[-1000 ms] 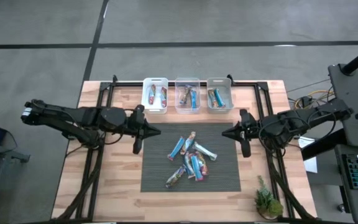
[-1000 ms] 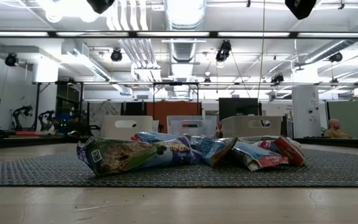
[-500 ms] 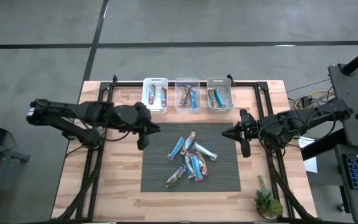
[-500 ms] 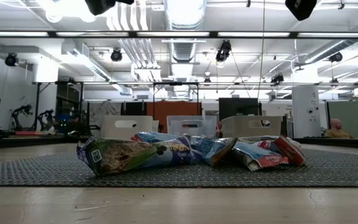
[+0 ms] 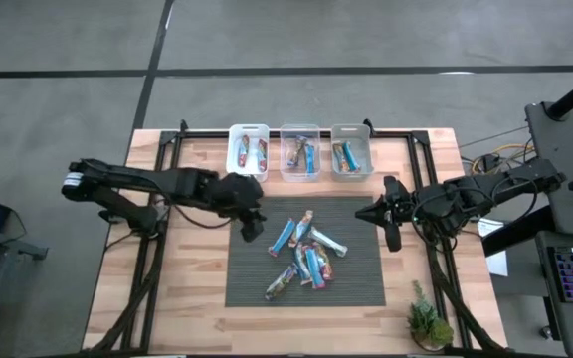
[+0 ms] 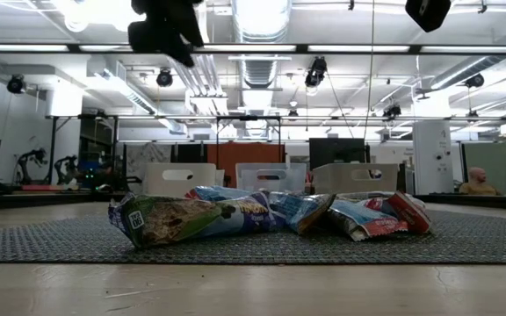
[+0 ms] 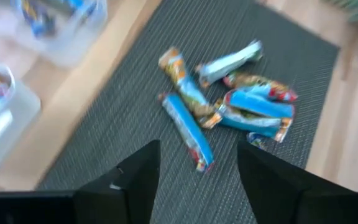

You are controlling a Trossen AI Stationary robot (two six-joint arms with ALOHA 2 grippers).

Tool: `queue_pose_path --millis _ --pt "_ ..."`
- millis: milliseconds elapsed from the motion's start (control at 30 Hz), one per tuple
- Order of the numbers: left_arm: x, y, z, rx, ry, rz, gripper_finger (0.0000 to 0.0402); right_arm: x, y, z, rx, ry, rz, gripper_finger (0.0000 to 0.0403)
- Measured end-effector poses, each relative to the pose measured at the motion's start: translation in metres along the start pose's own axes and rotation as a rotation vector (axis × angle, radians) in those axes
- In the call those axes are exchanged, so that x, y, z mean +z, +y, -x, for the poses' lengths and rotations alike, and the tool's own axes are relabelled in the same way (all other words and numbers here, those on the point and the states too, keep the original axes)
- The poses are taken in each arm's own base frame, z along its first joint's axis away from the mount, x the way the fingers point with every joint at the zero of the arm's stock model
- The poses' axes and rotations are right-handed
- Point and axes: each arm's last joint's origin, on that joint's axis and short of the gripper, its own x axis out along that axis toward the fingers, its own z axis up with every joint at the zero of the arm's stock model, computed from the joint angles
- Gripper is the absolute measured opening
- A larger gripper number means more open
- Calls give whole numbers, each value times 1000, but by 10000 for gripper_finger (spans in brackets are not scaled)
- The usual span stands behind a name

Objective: Pick and place Granola Bars by type
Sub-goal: Put the red granola bar into the white bin

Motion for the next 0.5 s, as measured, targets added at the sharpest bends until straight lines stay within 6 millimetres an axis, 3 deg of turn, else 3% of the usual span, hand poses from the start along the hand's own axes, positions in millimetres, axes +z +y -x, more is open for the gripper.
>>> queue_pose_path --millis 233,500 --pt "5 -11 -38 76 153 114 206 -1 0 0 -4 11 1 9" --pt "25 -22 -70 153 199 244 206 -3 -2 0 -16 33 -24 9"
